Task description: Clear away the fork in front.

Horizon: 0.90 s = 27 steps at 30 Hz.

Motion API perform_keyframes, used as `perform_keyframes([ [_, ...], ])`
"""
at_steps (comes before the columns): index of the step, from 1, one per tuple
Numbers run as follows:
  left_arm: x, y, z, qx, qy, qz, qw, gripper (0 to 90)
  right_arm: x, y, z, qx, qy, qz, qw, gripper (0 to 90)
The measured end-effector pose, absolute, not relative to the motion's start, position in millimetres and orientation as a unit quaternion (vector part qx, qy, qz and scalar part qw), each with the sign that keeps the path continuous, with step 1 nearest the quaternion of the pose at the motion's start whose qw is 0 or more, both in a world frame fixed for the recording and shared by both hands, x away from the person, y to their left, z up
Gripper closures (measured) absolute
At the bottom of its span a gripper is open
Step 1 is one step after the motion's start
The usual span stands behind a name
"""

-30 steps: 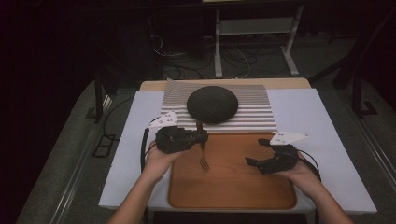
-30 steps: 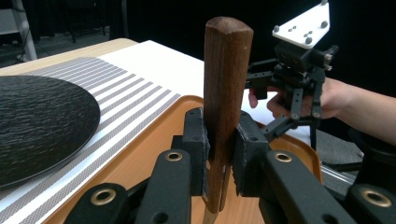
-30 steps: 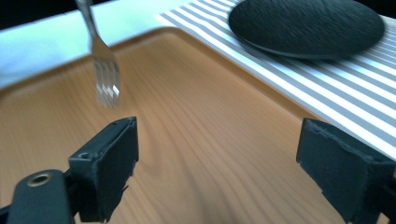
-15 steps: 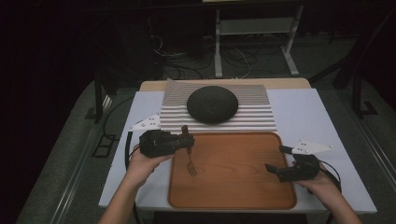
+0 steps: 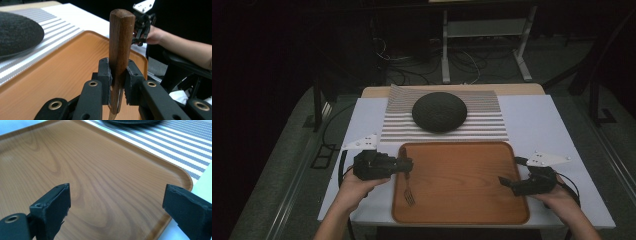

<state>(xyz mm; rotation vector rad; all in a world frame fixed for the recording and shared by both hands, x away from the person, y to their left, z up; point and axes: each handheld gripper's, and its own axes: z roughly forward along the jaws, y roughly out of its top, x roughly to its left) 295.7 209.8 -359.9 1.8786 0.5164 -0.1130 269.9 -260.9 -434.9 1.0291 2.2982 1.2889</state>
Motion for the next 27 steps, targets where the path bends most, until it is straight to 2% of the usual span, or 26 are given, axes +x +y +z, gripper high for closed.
perform_keyframes([
  [4, 298.2, 209.2, -362.2, 0.796, 0.218, -0.050, 0.563, 77.3, 270.0, -262.0, -433.9, 0.361, 0.800, 0.452, 0.158, 7.9],
  [13, 311.6, 205.9, -366.4, 0.809, 0.229, -0.010, 0.541, 76.5, 271.3, -263.3, -434.0, 0.364, 0.798, 0.454, 0.159, 8.0],
  [27, 340.1, 193.7, -390.3, 0.825, 0.249, 0.002, 0.508, 68.9, 271.4, -263.3, -434.1, 0.365, 0.796, 0.457, 0.157, 8.4],
])
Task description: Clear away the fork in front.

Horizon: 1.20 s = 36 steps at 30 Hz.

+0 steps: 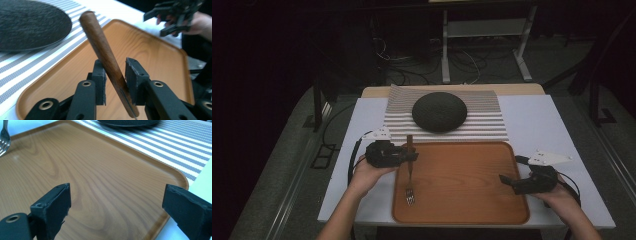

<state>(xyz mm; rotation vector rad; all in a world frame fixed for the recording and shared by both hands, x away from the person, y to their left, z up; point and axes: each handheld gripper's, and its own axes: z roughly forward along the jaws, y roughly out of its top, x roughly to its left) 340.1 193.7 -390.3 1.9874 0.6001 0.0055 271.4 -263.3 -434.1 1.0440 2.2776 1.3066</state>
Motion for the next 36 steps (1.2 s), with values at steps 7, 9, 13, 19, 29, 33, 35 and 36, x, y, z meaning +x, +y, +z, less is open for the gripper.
perform_keyframes([
  [7, 338.9, 192.0, -405.8, 0.826, 0.261, -0.006, 0.500, 66.1, 271.9, -259.1, -435.8, 0.357, 0.803, 0.452, 0.153, 8.5],
  [9, 339.1, 192.3, -408.7, 0.825, 0.266, -0.010, 0.499, 65.6, 271.9, -258.4, -435.8, 0.356, 0.804, 0.452, 0.153, 8.5],
  [13, 339.6, 191.4, -413.5, 0.825, 0.274, -0.007, 0.494, 64.5, 272.1, -258.3, -436.1, 0.356, 0.805, 0.450, 0.153, 8.5],
  [19, 339.8, 186.3, -422.6, 0.834, 0.281, -0.009, 0.475, 63.2, 272.3, -259.3, -436.7, 0.358, 0.805, 0.449, 0.151, 8.7],
  [29, 341.8, 180.4, -435.8, 0.845, 0.297, -0.019, 0.445, 63.9, 272.2, -258.5, -437.2, 0.354, 0.808, 0.447, 0.149, 9.1],
  [33, 342.9, 176.6, -441.3, 0.852, 0.299, -0.023, 0.430, 64.2, 272.5, -258.7, -437.3, 0.355, 0.807, 0.447, 0.149, 9.1],
  [35, 343.5, 174.6, -443.4, 0.854, 0.298, -0.024, 0.425, 64.2, 272.5, -258.8, -437.2, 0.355, 0.807, 0.448, 0.149, 9.1],
  [36, 343.7, 174.0, -444.1, 0.855, 0.298, -0.024, 0.424, 64.1, 272.5, -258.9, -437.1, 0.355, 0.807, 0.448, 0.149, 9.1],
])
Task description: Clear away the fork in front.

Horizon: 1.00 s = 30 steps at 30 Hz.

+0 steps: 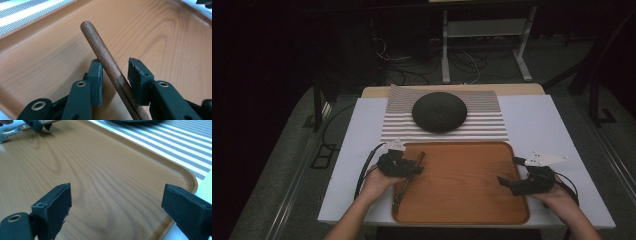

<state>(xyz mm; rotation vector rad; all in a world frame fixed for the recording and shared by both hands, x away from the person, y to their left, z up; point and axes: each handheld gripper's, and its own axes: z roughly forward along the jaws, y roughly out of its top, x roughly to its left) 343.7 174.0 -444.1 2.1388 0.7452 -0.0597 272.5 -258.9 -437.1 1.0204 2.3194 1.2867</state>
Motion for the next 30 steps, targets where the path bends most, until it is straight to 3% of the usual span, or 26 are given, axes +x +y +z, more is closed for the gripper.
perform_keyframes([
  [15, 341.3, 173.5, -440.6, 0.855, 0.294, 0.001, 0.426, 61.5, 272.1, -259.4, -436.7, 0.357, 0.806, 0.448, 0.150, 9.1],
  [18, 336.1, 169.7, -435.0, 0.857, 0.277, 0.005, 0.435, 68.0, 272.2, -259.7, -436.7, 0.357, 0.806, 0.448, 0.151, 9.1],
  [24, 328.0, 150.3, -433.7, 0.873, 0.238, -0.010, 0.425, 89.4, 271.9, -259.4, -436.8, 0.356, 0.806, 0.447, 0.152, 9.1],
  [30, 328.5, 139.3, -442.2, 0.892, 0.233, -0.005, 0.388, 89.7, 272.1, -260.0, -436.6, 0.357, 0.805, 0.448, 0.152, 9.1],
])
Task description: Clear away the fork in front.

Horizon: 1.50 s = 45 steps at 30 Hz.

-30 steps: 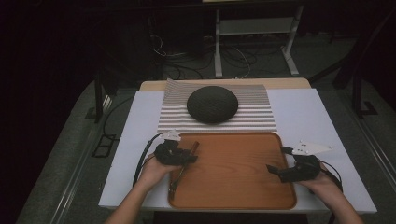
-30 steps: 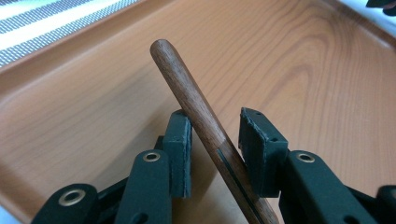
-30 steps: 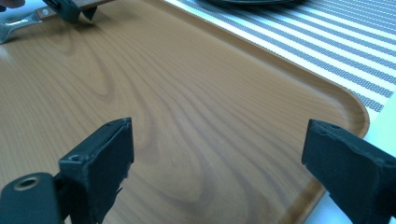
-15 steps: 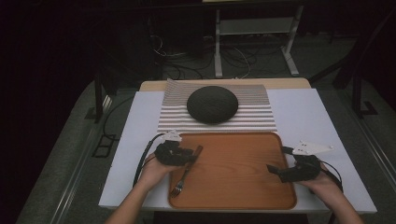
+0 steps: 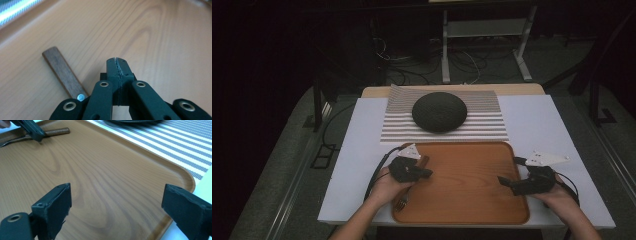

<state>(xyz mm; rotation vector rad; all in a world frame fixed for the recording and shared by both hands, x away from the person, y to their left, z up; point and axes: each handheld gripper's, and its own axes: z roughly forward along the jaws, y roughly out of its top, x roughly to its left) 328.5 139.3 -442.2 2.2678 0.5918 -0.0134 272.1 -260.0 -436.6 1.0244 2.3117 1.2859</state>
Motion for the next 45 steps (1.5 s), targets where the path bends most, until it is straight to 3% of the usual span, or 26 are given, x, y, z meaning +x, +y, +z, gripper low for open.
perform_keyframes([
  [28, 345.8, 193.3, -441.2, 0.875, 0.299, 0.035, 0.380, 84.2, 272.1, -260.8, -436.3, 0.358, 0.804, 0.448, 0.154, 9.1],
  [34, 341.2, 190.7, -434.8, 0.866, 0.287, 0.041, 0.408, 70.4, 271.6, -260.6, -435.8, 0.357, 0.804, 0.449, 0.154, 9.1],
  [39, 334.4, 194.8, -425.9, 0.854, 0.291, 0.046, 0.429, 47.9, 271.6, -261.4, -435.6, 0.358, 0.804, 0.449, 0.155, 9.1],
  [45, 321.5, 203.6, -412.7, 0.839, 0.282, 0.047, 0.464, 28.6, 271.5, -262.5, -435.3, 0.358, 0.804, 0.450, 0.155, 9.1],
])
